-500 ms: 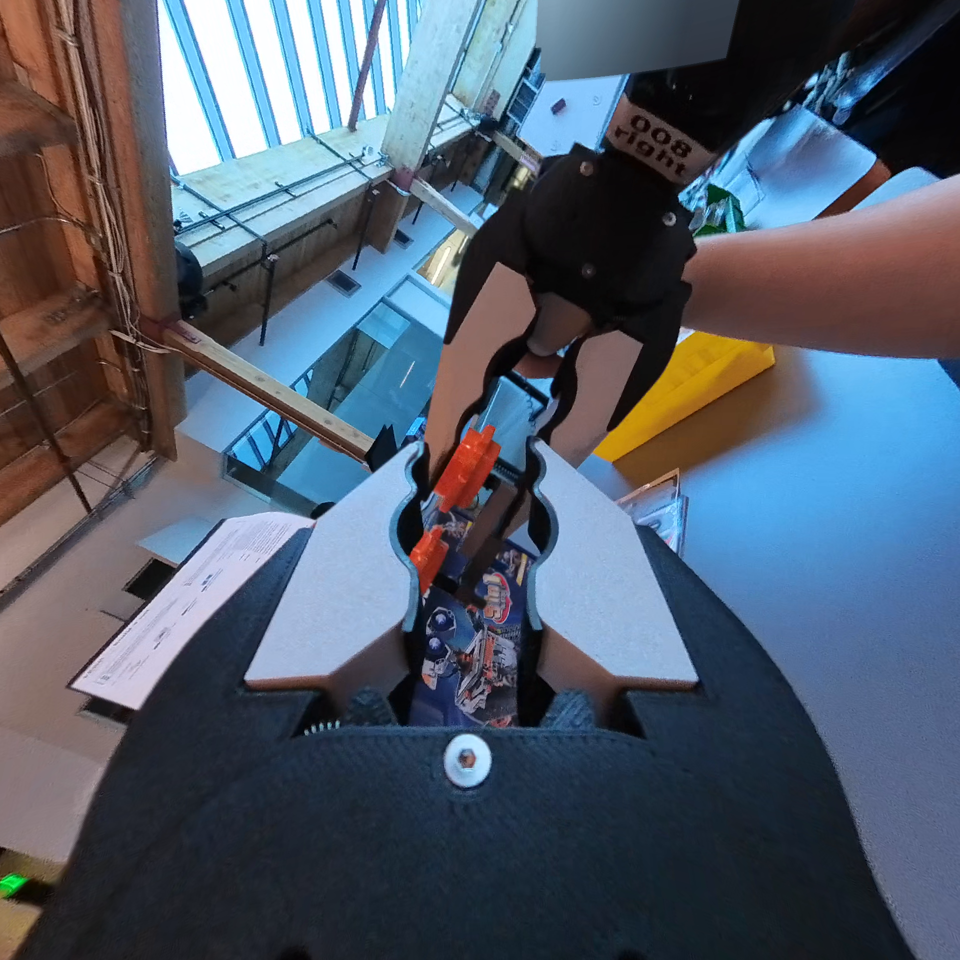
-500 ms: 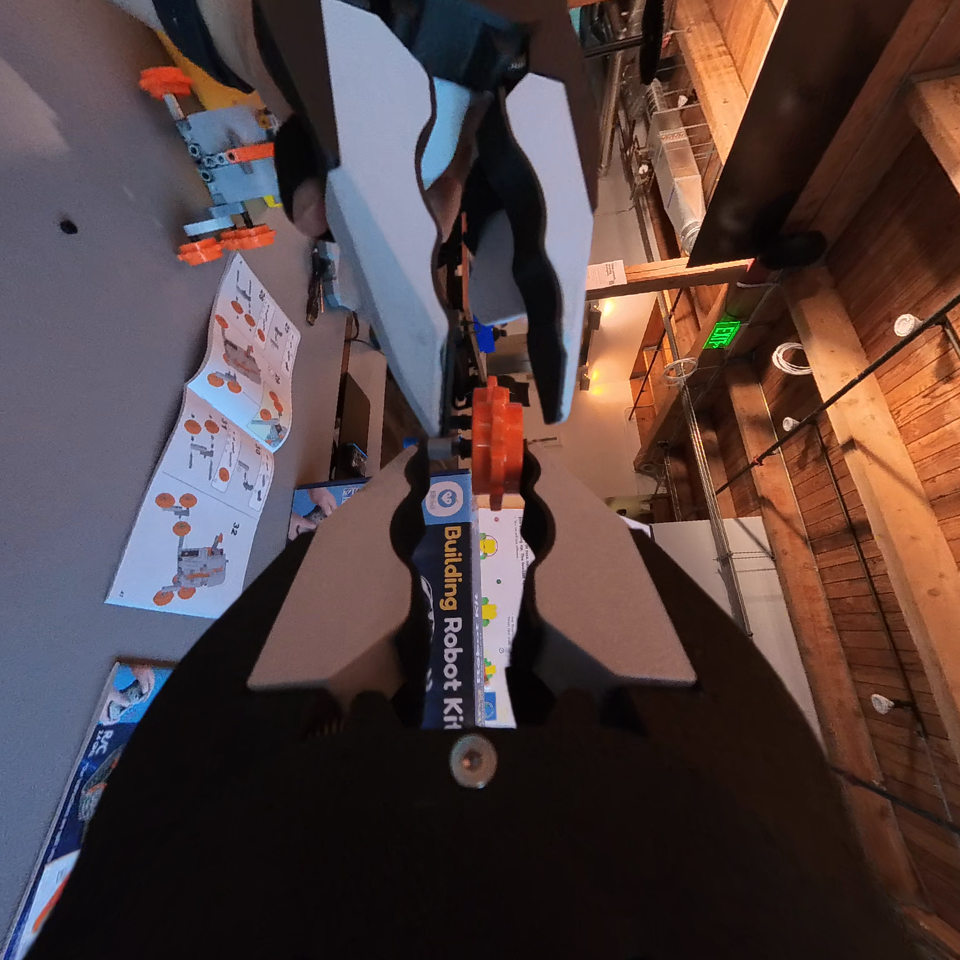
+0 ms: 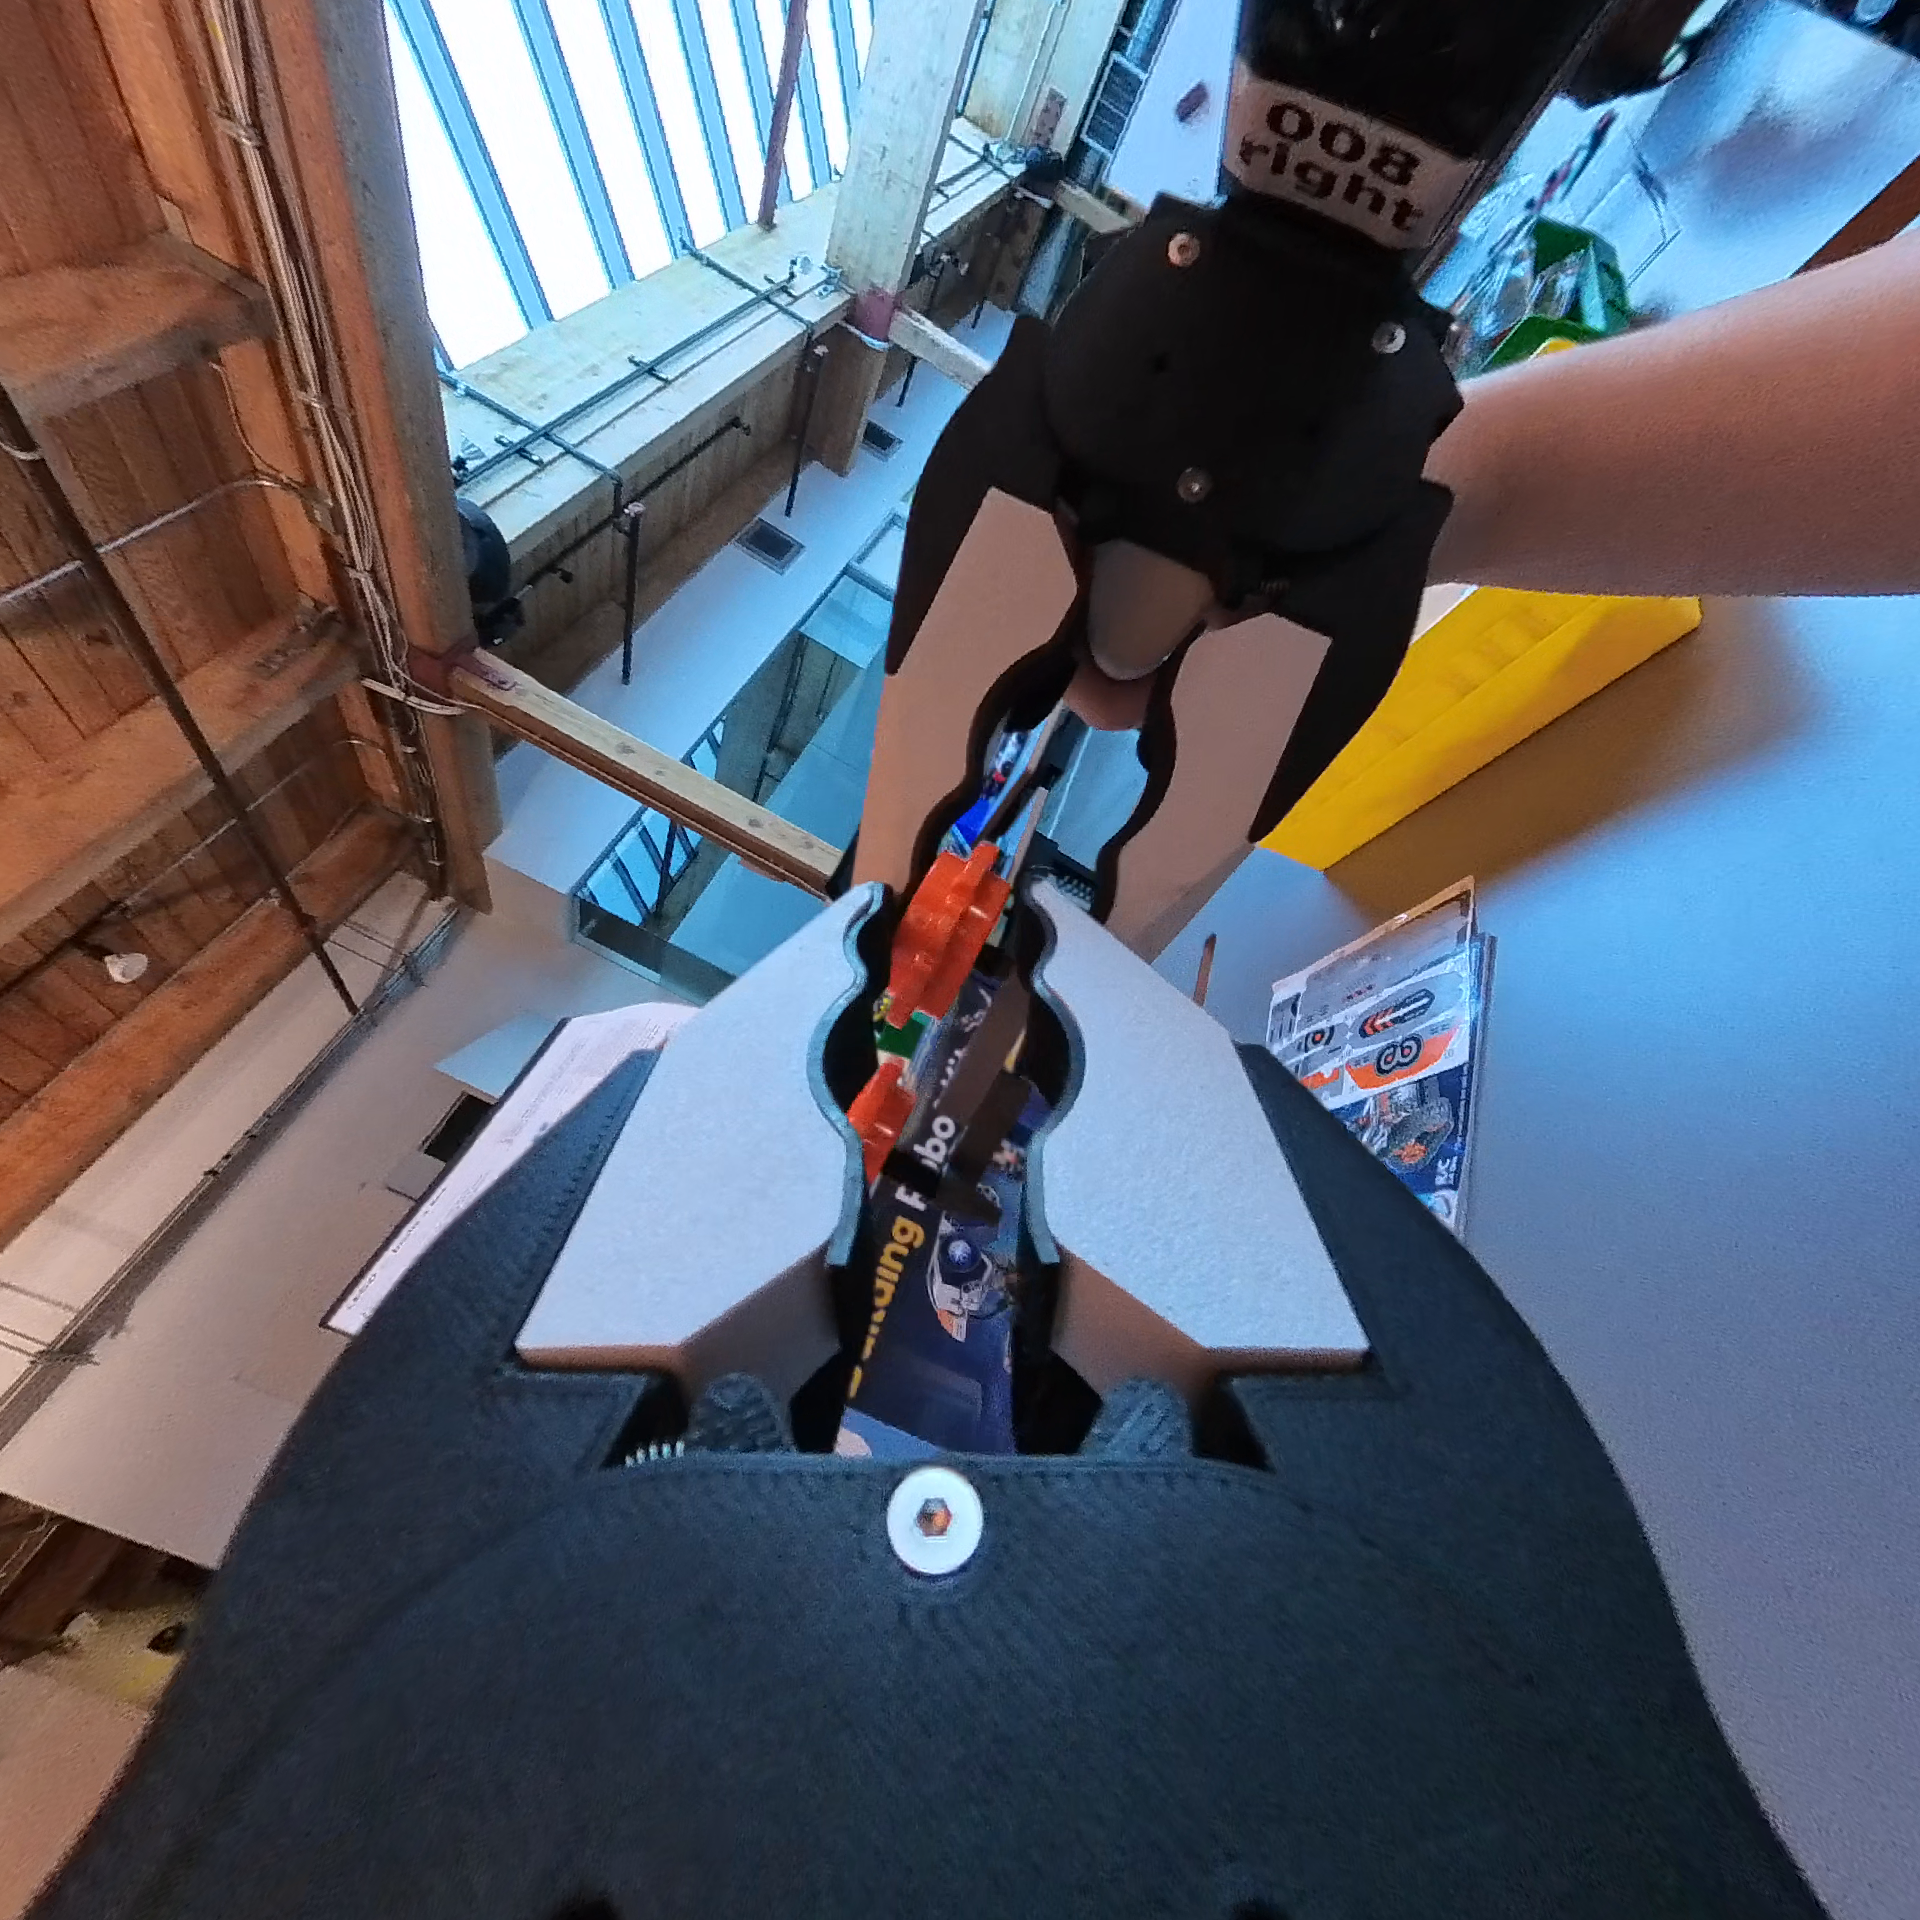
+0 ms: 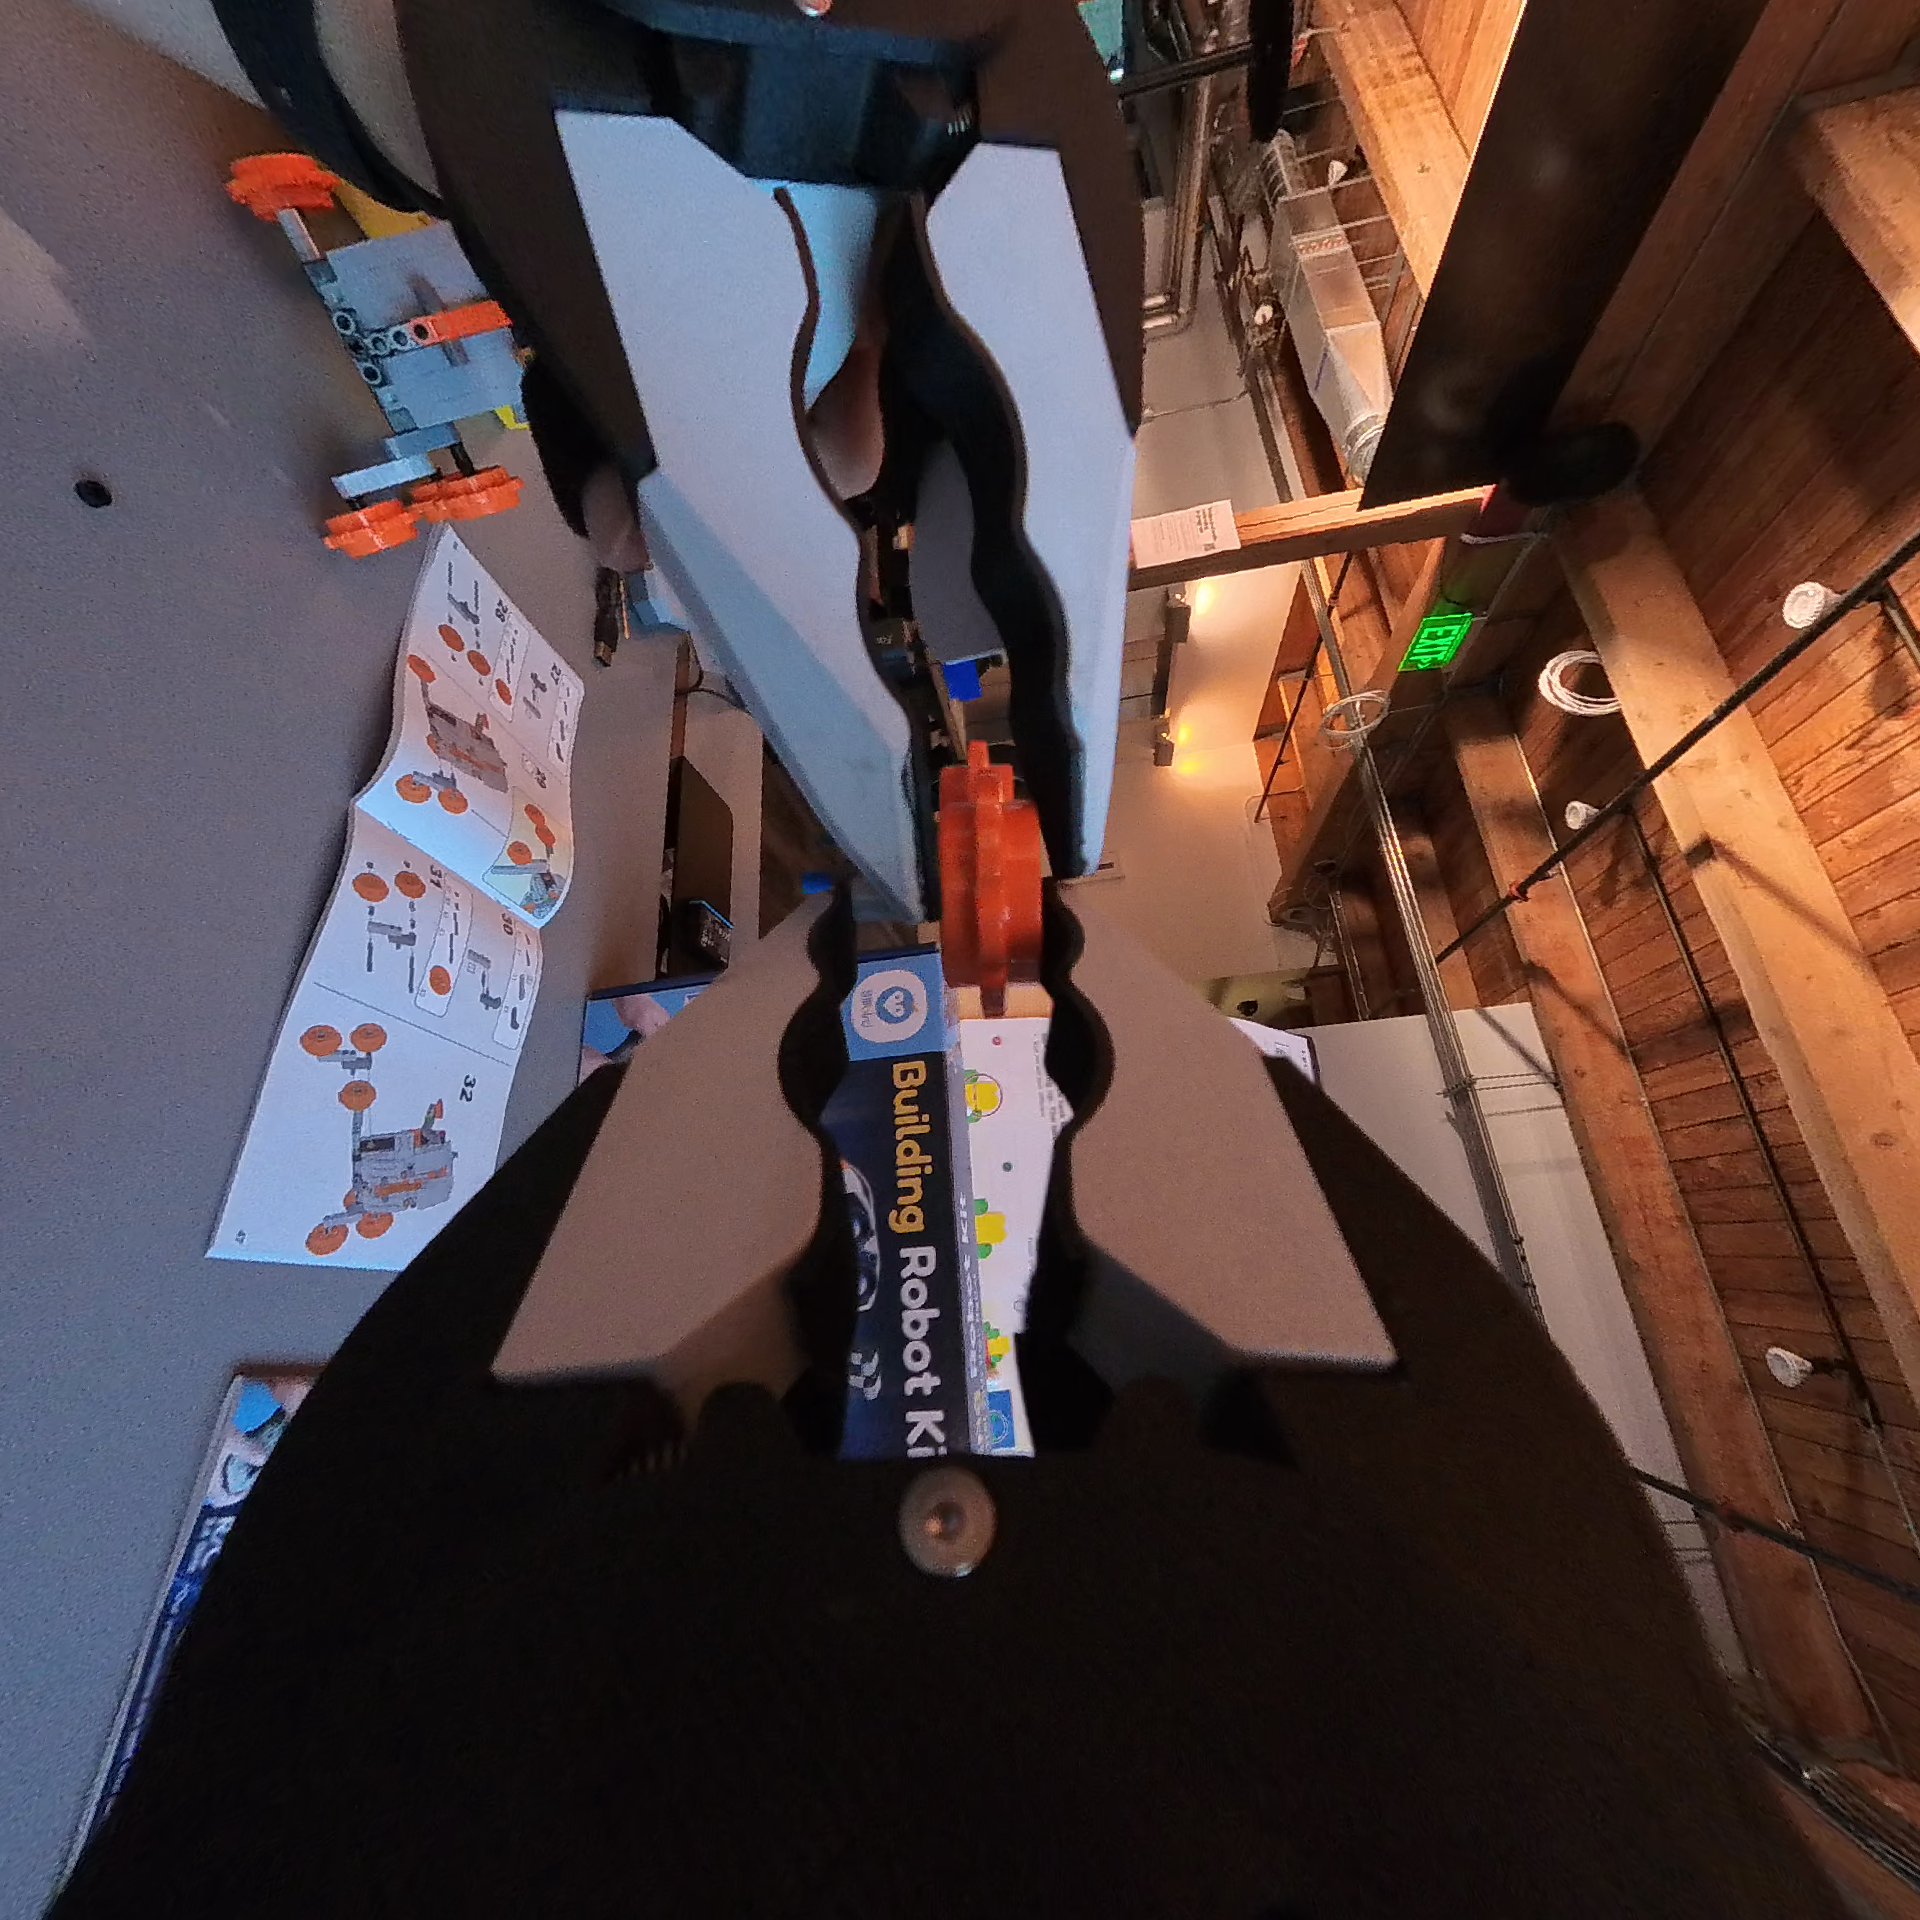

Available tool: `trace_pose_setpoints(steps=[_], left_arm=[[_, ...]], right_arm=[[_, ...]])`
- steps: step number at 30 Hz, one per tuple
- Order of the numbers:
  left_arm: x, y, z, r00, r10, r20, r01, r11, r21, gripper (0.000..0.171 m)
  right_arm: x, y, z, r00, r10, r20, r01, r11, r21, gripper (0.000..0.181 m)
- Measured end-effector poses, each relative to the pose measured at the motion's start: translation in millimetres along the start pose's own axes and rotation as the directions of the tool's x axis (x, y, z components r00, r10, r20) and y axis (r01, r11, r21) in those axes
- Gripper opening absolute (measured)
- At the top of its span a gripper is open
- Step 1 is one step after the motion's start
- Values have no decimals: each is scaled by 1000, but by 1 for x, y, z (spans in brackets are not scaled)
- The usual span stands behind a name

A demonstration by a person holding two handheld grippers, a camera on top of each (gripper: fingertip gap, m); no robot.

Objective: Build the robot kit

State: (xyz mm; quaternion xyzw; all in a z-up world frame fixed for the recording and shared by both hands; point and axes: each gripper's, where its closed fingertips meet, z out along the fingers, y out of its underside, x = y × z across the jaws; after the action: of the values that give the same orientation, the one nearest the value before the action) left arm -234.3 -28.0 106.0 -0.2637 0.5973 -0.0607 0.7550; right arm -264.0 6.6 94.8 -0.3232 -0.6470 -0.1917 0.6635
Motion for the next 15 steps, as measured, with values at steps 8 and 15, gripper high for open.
trace_pose_setpoints(steps=[8, 15], left_arm=[[-6, -11, -6, 999, 19, 30, -20, 999, 46, 17], [-4, -8, -2, 999, 21, 27, -22, 999, 30, 17]], right_arm=[[12, -7, -7, 997, -4, -78, 6, 999, 34, 36], [11, -1, -7, 992, -75, -99, 75, 997, -2, 37]])
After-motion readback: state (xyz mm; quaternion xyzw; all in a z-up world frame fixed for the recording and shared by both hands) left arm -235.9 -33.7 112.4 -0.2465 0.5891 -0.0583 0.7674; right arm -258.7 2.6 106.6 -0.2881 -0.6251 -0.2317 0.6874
